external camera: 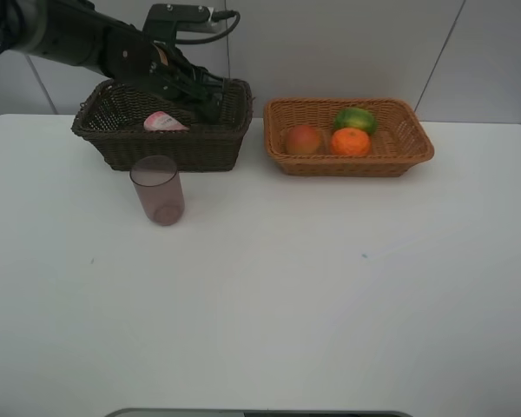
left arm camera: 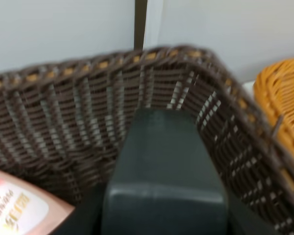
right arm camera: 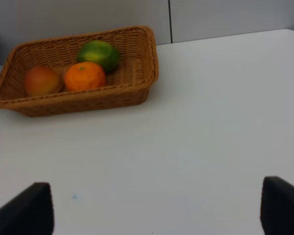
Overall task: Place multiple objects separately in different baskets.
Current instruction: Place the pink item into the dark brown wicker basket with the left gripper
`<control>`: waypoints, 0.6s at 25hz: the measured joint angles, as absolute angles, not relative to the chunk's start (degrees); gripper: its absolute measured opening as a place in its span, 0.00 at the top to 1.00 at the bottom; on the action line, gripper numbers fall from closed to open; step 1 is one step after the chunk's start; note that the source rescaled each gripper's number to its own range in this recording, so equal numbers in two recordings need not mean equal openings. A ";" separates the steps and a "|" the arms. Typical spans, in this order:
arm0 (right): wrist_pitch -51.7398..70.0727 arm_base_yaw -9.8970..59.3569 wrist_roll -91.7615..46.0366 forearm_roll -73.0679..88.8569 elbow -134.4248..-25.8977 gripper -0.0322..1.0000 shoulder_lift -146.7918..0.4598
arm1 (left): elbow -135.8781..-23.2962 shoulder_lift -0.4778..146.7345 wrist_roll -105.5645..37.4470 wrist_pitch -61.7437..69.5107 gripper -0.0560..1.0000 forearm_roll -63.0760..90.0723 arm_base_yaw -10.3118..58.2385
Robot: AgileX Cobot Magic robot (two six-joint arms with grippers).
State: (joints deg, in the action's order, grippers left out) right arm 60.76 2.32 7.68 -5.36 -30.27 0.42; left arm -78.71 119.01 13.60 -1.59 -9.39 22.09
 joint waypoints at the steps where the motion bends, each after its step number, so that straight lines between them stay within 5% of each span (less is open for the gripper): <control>1: 60.76 2.32 7.68 -5.36 -30.27 0.17 0.42 | -78.71 119.50 13.60 -1.59 0.47 -9.39 22.09; 15: 60.76 2.32 7.68 -5.31 -30.27 0.17 0.42 | -78.71 120.41 14.19 1.59 0.46 -9.39 22.09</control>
State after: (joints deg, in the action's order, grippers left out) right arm 60.76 2.32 7.68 -5.31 -30.27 0.42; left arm -78.71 120.41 14.19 1.59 -9.39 22.09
